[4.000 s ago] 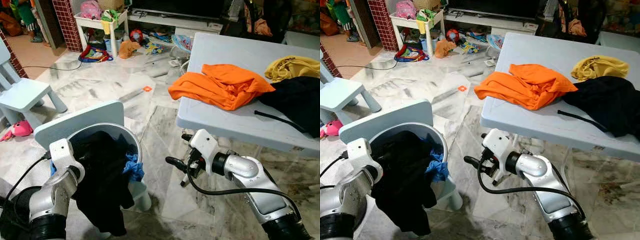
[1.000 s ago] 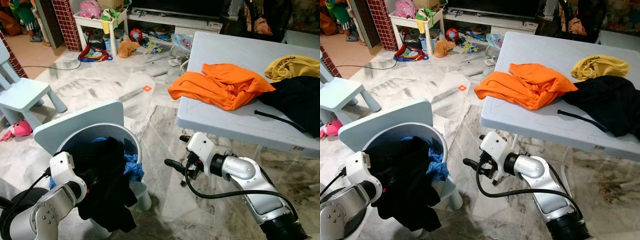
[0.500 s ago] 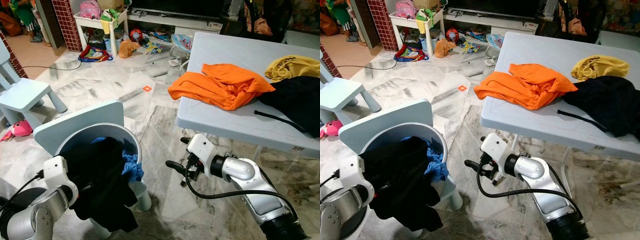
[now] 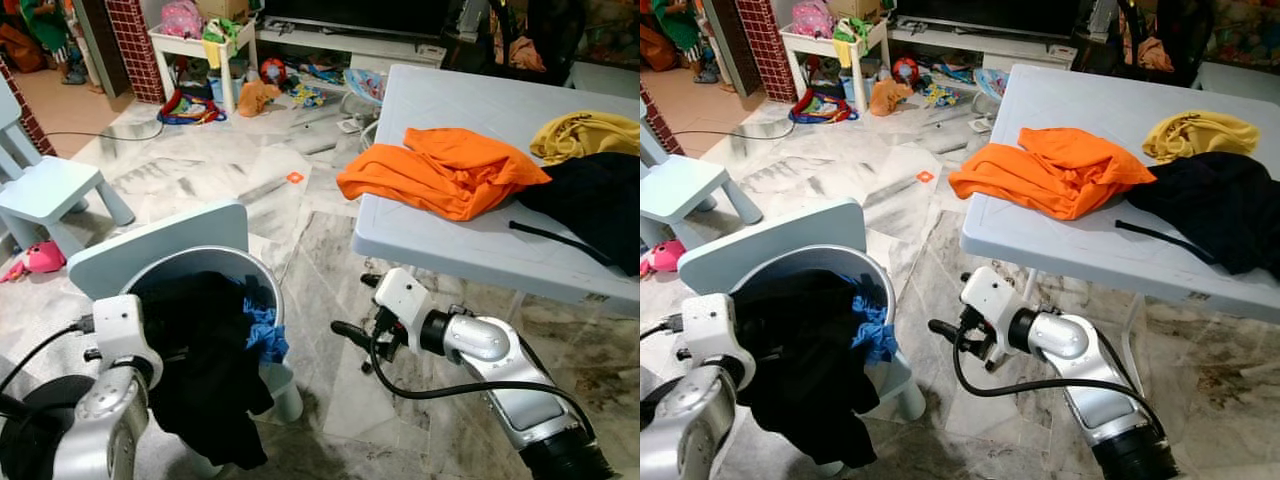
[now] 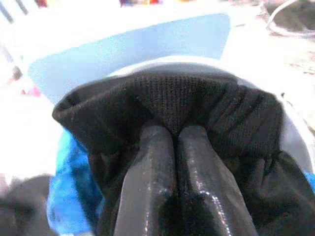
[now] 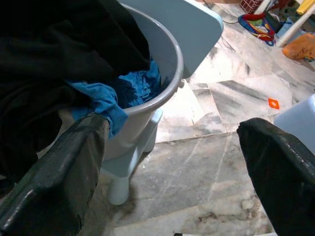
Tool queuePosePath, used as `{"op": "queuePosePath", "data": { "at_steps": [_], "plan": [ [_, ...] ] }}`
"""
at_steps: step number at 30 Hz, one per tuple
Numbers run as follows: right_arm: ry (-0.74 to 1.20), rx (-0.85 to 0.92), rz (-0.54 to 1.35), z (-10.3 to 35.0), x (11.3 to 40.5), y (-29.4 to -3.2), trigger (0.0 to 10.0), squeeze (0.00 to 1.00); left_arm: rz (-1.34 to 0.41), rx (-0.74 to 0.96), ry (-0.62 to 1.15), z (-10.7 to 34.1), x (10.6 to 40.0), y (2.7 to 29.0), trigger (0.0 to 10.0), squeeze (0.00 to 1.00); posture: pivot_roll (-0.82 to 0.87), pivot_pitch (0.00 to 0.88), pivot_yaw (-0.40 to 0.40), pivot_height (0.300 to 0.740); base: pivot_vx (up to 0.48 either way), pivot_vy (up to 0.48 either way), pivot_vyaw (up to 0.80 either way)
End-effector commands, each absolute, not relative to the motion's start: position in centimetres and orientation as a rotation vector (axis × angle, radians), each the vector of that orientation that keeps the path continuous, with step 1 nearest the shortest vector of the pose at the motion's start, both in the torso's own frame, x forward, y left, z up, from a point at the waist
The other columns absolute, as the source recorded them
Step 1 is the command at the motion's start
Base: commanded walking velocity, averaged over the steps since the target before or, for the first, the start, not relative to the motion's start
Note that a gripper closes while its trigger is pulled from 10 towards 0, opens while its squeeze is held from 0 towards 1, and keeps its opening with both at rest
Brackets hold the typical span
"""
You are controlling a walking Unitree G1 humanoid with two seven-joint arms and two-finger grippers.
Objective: Hang hanger
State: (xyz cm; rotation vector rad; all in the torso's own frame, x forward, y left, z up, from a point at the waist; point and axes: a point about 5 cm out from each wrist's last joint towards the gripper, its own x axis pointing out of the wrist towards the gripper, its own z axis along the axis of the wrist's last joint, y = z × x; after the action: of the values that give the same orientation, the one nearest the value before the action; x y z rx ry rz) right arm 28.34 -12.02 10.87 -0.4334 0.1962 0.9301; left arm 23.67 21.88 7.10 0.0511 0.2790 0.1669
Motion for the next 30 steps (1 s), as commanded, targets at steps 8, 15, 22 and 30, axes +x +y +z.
{"op": "queuePosePath", "data": {
  "at_steps": [8, 15, 22, 30],
  "plan": [
    [0.183, -0.450, 0.929, 11.1, 28.7, -12.1, 10.0, 0.00, 0.146, 0.116, 0.209, 6.5, 23.0, 21.2, 0.0, 0.00, -0.09, 0.051, -0.041, 0.740, 0.000, 0.000, 0.00],
    [0.184, -0.452, 0.931, 11.1, 28.7, -12.2, 10.0, 0.00, 0.146, 0.079, 0.353, 4.7, 22.3, 21.1, 10.0, 1.00, -0.09, 0.051, -0.040, 0.740, 0.000, 0.000, 0.00],
    [0.187, -0.452, 0.933, 11.0, 28.6, -12.2, 10.0, 0.00, 0.139, 0.077, 0.415, 4.6, 21.7, 21.1, 10.0, 1.00, -0.09, 0.051, -0.040, 0.740, 0.000, 0.000, 0.00],
    [0.189, -0.453, 0.942, 10.9, 28.7, -12.0, 10.0, 0.00, 0.136, 0.062, 0.398, 7.2, 22.8, 21.0, 10.0, 1.00, -0.08, 0.045, -0.038, 0.740, 0.000, 0.000, 0.00]
  ]
}}
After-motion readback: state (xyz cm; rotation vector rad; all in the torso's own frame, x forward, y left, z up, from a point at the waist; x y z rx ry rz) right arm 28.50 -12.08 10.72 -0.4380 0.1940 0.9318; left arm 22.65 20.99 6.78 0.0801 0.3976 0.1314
